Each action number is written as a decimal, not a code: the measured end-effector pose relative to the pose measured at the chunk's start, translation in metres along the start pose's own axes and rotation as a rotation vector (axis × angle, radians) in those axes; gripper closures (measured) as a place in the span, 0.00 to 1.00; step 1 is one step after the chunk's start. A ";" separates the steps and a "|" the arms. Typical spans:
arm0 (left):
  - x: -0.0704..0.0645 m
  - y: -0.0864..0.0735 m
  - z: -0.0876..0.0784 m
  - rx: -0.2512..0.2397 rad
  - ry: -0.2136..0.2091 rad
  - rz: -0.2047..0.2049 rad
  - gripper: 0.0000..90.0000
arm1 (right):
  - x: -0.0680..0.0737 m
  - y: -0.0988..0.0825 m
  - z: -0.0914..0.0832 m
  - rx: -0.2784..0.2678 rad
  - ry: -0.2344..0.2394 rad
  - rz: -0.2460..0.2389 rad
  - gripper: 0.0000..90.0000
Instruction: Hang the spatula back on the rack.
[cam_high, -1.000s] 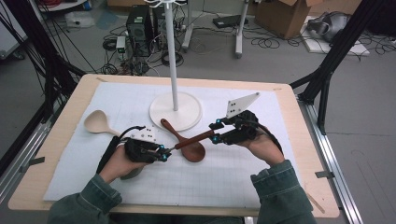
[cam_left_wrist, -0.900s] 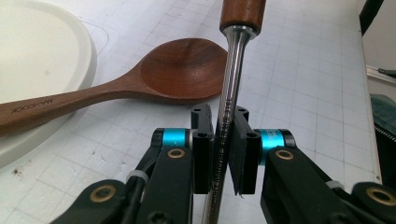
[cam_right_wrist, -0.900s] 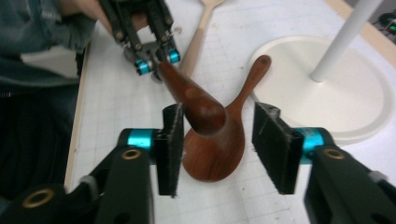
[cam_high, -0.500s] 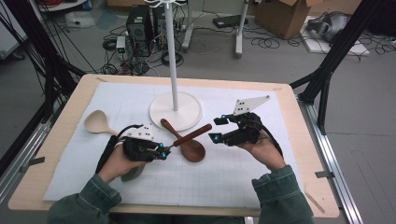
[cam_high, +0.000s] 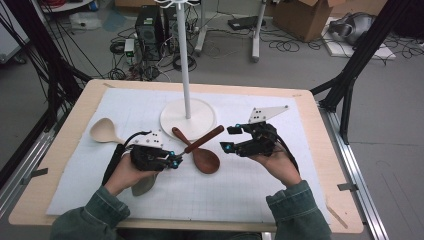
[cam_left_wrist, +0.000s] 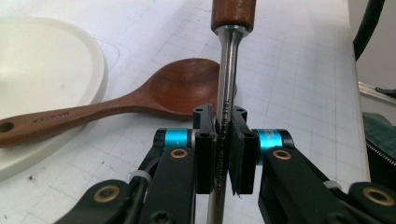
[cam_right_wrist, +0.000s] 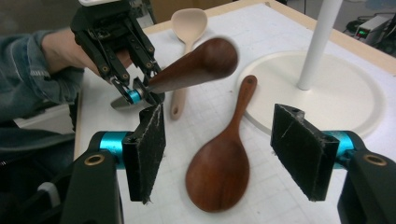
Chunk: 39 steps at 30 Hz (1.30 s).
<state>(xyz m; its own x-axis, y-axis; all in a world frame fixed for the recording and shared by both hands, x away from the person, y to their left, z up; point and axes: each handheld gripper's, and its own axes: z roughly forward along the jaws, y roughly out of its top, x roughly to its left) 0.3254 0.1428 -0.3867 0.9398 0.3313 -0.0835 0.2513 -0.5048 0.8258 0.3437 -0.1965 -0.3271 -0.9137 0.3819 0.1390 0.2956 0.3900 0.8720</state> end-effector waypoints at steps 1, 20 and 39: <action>0.000 0.001 0.000 -0.005 0.000 0.004 0.91 | 0.001 0.000 0.001 -0.004 -0.001 -0.001 0.39; 0.000 0.017 0.001 -0.046 0.002 -0.011 0.93 | 0.013 0.019 0.024 -0.088 0.027 0.077 0.46; 0.000 0.028 0.005 -0.061 0.004 -0.011 0.92 | 0.019 0.039 0.040 -0.125 0.026 0.110 0.59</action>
<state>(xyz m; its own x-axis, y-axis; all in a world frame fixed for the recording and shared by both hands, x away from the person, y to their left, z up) 0.3336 0.1249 -0.3659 0.9361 0.3399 -0.0901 0.2466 -0.4521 0.8572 0.3492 -0.1409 -0.3096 -0.8851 0.3939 0.2479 0.3590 0.2387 0.9023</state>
